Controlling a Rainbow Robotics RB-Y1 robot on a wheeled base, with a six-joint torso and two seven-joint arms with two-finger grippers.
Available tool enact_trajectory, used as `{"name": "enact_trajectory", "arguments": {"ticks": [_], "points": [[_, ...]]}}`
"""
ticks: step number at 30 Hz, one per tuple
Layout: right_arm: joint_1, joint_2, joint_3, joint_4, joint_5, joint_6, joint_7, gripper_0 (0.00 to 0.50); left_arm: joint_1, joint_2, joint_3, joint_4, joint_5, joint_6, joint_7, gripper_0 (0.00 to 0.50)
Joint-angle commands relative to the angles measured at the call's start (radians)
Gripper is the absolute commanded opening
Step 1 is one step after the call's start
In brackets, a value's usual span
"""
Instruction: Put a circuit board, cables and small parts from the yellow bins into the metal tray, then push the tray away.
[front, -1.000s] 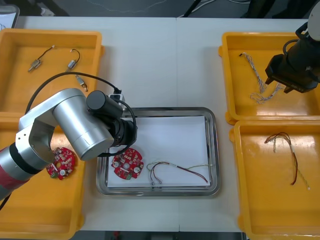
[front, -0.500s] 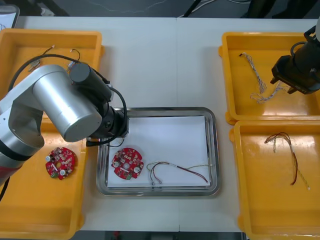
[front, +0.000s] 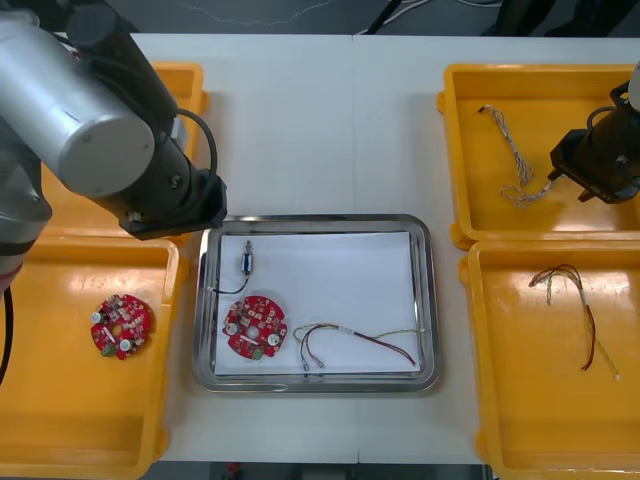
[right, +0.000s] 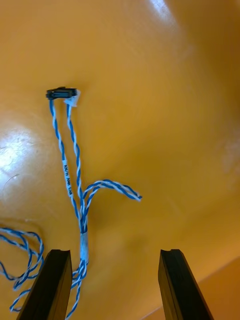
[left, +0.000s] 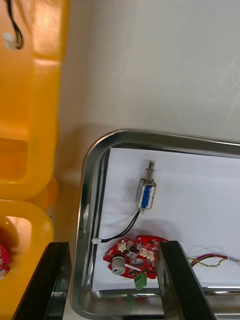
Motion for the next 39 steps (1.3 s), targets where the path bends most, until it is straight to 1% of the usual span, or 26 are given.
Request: {"name": "enact_trajectory", "arguments": {"ticks": [1,7,12,17,19,25,26,30,31,32,33,34,35,37,39], "points": [[-0.060,-0.043,0.016,0.025,-0.005,-0.039,-0.001,0.500,-0.072,0.005,0.080,-0.036,0.022,0.030,0.036,0.500],[-0.060,-0.042,0.045,0.046,-0.012,-0.078,0.001,0.500,-0.079,0.028,0.112,-0.029,0.022,0.030,0.026,0.500],[-0.060,-0.035,0.078,0.053,-0.029,-0.095,0.004,0.500,-0.110,0.055,0.149,0.042,0.033,0.030,-0.003,0.500],[-0.060,-0.031,0.107,0.057,-0.038,-0.110,-0.004,0.500,-0.132,0.067,0.201,0.114,0.029,0.030,-0.083,0.500],[-0.060,-0.025,0.107,0.066,-0.041,-0.116,0.003,0.500,-0.139,0.072,0.216,0.140,0.015,0.030,-0.113,0.500],[-0.060,-0.014,0.107,0.095,-0.041,-0.141,0.004,0.500,-0.162,0.077,0.242,0.221,-0.071,0.030,-0.202,0.500],[-0.060,-0.014,0.111,0.100,-0.043,-0.141,0.004,0.500,-0.173,0.077,0.248,0.255,-0.096,0.030,-0.227,0.500],[-0.060,-0.011,0.114,0.100,-0.043,-0.141,0.003,0.500,-0.190,0.077,0.267,0.310,-0.128,0.030,-0.264,0.500],[-0.060,-0.011,0.114,0.100,-0.043,-0.141,0.003,0.465,-0.193,0.078,0.268,0.323,-0.142,0.030,-0.267,0.500],[-0.060,-0.011,0.113,0.100,-0.044,-0.139,0.003,0.341,-0.196,0.080,0.268,0.335,-0.154,0.030,-0.271,0.500],[-0.060,-0.011,0.113,0.100,-0.043,-0.141,0.003,0.235,-0.199,0.081,0.268,0.338,-0.165,0.030,-0.276,0.500],[-0.060,-0.011,0.113,0.100,-0.044,-0.141,0.004,0.081,-0.199,0.083,0.268,0.344,-0.177,0.030,-0.280,0.500],[-0.060,-0.011,0.113,0.100,-0.044,-0.141,0.003,0.035,-0.201,0.084,0.268,0.349,-0.185,0.030,-0.284,0.500],[-0.060,-0.011,0.113,0.100,-0.044,-0.141,0.004,0.000,-0.204,0.089,0.268,0.355,-0.199,0.030,-0.290,0.500],[-0.060,-0.012,0.113,0.100,-0.046,-0.141,0.006,0.000,-0.205,0.097,0.273,0.358,-0.220,0.009,-0.296,0.500]]}}
